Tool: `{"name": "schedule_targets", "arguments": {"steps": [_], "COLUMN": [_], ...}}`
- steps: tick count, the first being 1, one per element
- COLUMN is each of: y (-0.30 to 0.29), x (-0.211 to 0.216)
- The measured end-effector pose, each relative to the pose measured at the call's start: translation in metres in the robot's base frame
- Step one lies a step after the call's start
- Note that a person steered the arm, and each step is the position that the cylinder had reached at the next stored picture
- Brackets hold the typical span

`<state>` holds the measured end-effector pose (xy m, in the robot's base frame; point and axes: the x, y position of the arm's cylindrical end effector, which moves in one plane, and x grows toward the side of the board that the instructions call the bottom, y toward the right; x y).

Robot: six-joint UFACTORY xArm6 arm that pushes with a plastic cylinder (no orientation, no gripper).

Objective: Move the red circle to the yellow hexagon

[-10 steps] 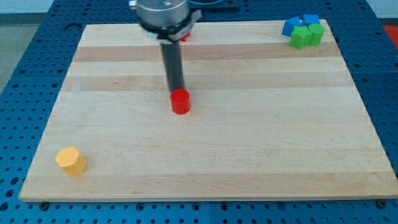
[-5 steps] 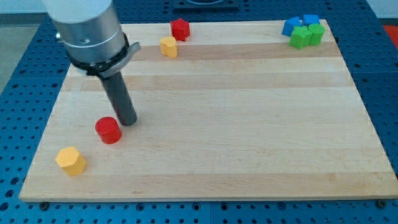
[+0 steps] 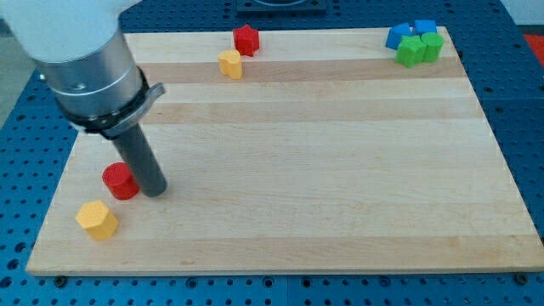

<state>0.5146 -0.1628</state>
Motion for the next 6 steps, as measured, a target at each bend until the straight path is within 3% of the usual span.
{"name": "schedule_targets", "arguments": {"steps": [3,6], "y": [-0.048,-0.052], "x": [0.003,-0.007]}}
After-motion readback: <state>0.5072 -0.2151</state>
